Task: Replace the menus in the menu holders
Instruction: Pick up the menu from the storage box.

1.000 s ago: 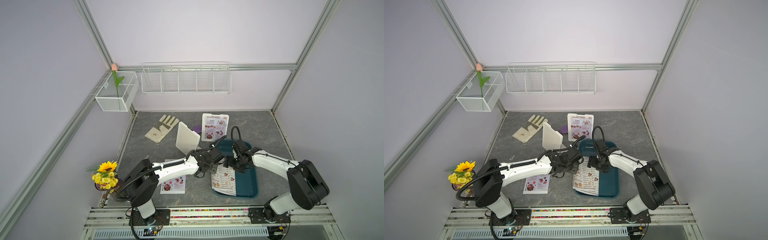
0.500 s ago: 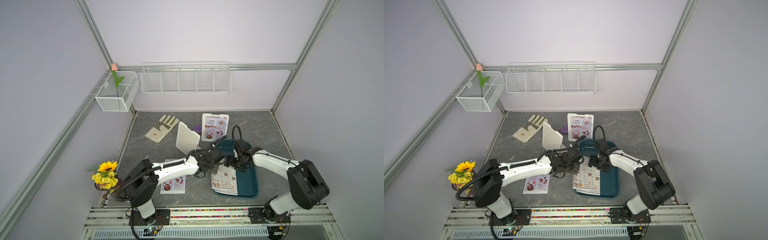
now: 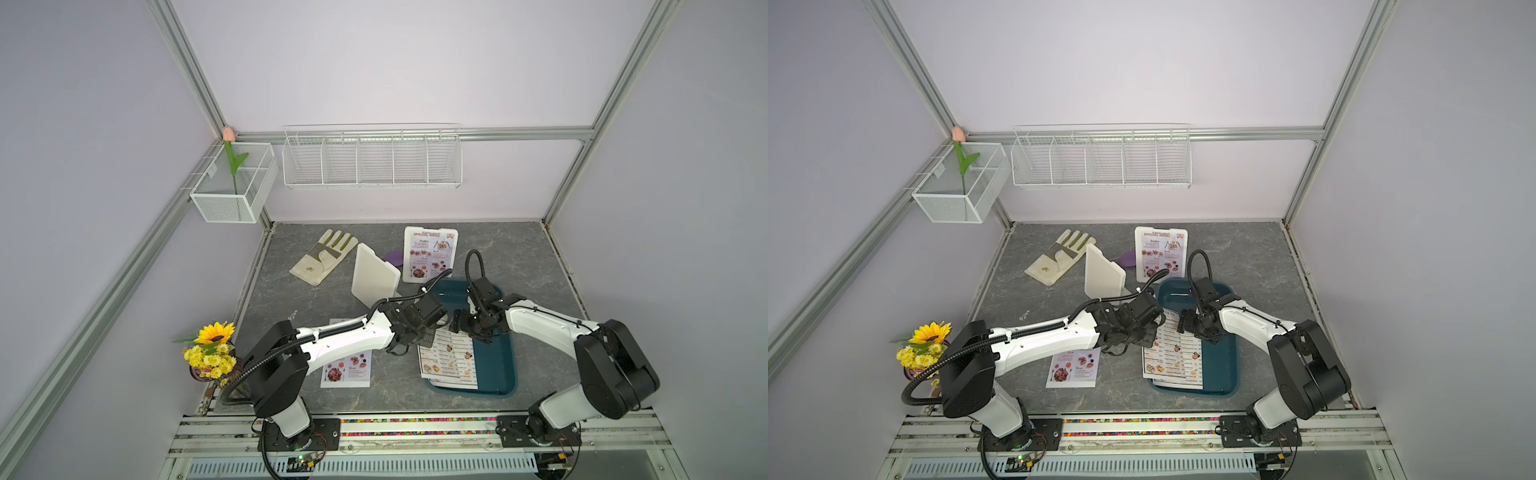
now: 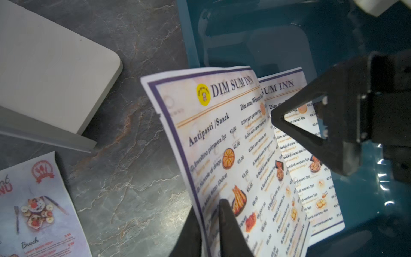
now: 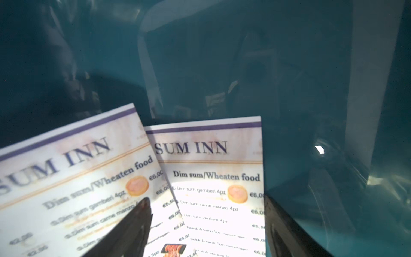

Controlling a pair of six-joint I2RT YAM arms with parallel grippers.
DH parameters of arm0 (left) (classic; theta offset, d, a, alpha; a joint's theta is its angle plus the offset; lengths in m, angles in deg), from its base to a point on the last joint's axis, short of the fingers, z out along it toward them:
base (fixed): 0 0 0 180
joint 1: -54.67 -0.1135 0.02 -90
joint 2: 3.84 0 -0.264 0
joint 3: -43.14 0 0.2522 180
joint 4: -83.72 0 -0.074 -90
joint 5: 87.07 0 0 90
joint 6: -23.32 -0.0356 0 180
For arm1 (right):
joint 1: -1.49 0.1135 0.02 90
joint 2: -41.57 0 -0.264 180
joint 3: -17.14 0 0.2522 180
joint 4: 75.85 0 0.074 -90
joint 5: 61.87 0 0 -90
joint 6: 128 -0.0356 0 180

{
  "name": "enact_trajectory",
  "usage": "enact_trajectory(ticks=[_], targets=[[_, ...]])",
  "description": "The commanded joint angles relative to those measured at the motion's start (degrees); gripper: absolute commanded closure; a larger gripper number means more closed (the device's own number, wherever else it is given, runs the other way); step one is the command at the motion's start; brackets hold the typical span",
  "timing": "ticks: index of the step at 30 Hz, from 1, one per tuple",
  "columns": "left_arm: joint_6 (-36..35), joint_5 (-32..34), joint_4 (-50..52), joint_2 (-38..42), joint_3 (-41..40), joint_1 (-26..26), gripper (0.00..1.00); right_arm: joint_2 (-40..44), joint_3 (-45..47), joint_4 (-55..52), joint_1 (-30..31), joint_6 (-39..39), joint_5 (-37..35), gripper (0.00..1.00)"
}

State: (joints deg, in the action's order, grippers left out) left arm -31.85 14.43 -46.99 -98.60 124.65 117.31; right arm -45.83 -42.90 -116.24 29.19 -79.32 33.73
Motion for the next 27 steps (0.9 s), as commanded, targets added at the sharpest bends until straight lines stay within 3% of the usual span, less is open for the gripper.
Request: enact_trajectory(ticks=[1, 9, 19, 23, 27], targets=[[-0.22, 1.02, 1.4, 1.48, 2.43, -0.05, 0.85, -3.54, 3.05, -4.17, -0.98, 1.06, -2.0, 0.18], [-2.87, 1.31, 1.78, 3.04, 4.49, -0.05, 0.92, -1.28, 1.54, -6.81, -1.86, 0.8, -5.34, 0.14], [-4.76, 4.38, 4.62, 8.45, 8.17, -0.05, 0.95, 9.66, -5.95, -14.59, -1.06, 2.51, -10.2, 0.12], [-6.32, 6.83, 4.64, 11.0, 8.63, -0.05, 0.96, 11.08, -2.27, -8.35, 1.16, 0.99, -4.48, 0.18], [-8.64, 9.51, 4.55, 13.45, 9.13, -0.05, 0.96, 7.31, -0.33, -2.47, 2.94, -0.56, -1.24, 0.33]])
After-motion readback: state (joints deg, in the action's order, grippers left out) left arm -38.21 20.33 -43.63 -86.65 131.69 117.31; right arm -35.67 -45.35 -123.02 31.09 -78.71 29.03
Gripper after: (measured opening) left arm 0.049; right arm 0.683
